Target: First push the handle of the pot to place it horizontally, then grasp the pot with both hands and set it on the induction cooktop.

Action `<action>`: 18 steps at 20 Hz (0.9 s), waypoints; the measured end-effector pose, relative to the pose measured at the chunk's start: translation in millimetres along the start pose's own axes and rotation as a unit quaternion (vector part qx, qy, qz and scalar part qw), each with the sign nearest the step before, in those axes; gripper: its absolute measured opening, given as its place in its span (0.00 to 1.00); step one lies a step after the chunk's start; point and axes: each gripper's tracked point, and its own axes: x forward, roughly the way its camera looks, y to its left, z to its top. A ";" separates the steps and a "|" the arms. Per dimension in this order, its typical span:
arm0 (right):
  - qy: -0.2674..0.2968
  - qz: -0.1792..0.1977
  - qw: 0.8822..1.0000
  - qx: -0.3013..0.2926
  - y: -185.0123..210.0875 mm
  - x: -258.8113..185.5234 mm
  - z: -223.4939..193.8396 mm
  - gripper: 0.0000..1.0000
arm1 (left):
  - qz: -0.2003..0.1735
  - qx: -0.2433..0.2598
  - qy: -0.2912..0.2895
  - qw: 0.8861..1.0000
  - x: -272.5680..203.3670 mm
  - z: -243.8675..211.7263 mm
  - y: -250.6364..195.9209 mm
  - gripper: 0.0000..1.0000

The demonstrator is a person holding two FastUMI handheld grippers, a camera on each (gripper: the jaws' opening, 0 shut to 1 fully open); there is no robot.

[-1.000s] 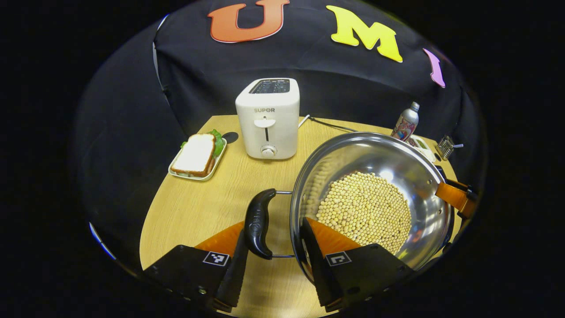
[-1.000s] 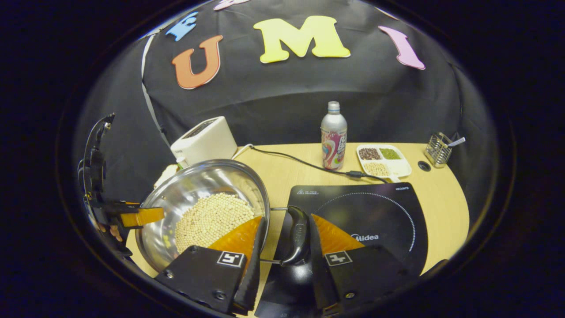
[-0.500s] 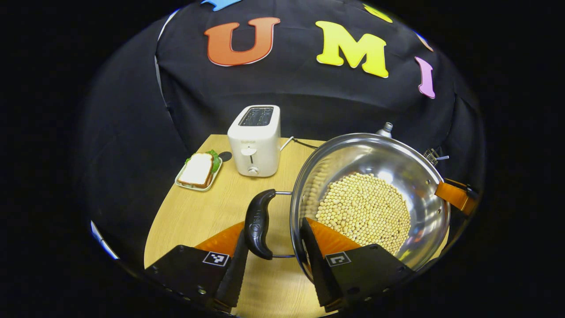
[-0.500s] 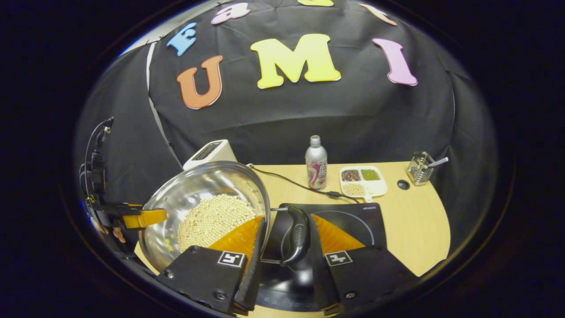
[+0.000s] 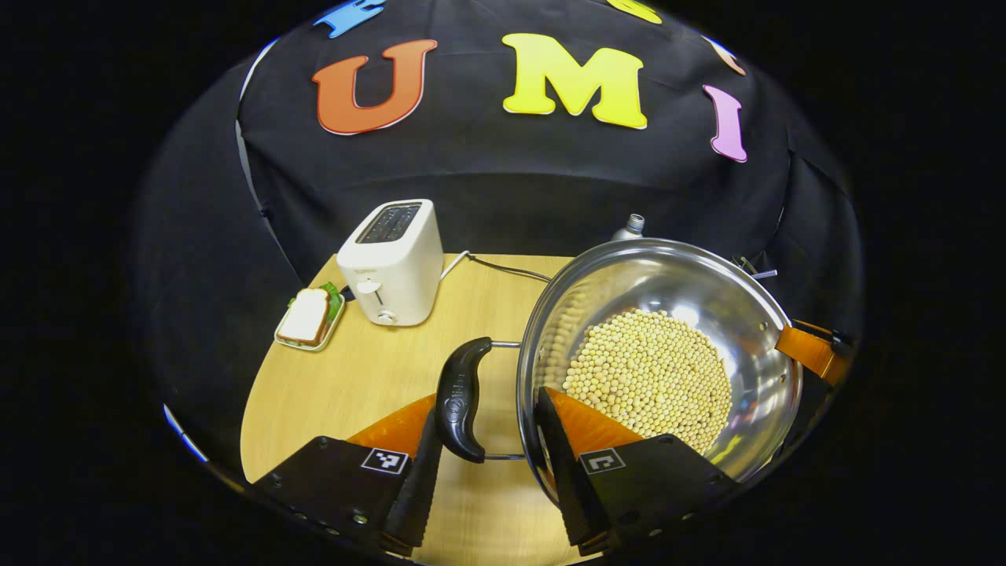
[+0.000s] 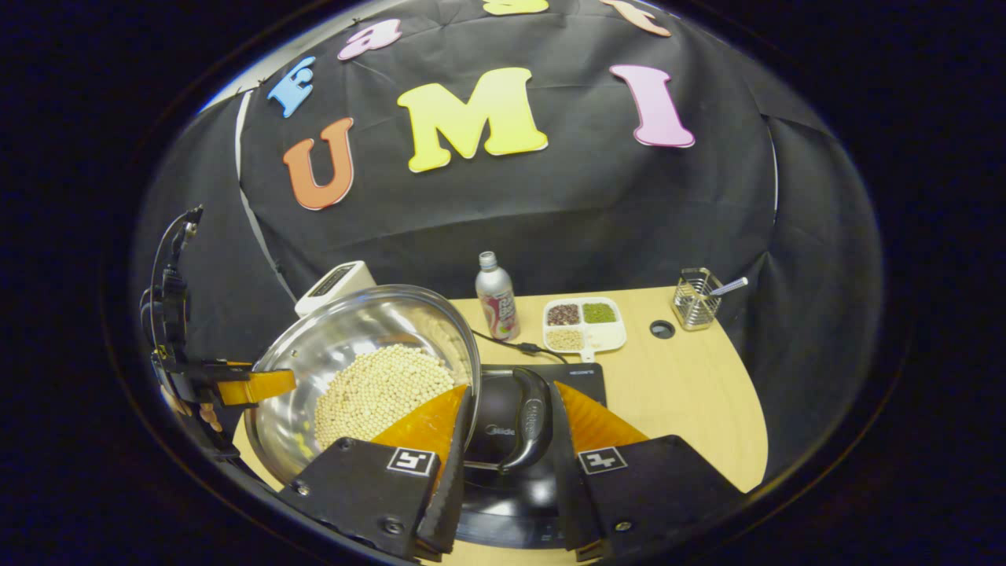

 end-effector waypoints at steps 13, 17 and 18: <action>0.025 -0.027 0.999 0.035 -89.2 27.4 -23.9 0.50 | -0.024 0.027 0.029 0.999 60.2 -21.2 -73.6 0.64; 0.019 -0.025 0.999 0.025 -103.1 48.0 -29.2 0.50 | -0.023 0.021 0.039 0.999 82.3 -34.5 -81.4 0.64; 0.016 -0.025 0.999 0.020 -107.1 54.6 -31.7 0.50 | -0.024 0.022 0.040 0.999 89.0 -37.2 -82.7 0.64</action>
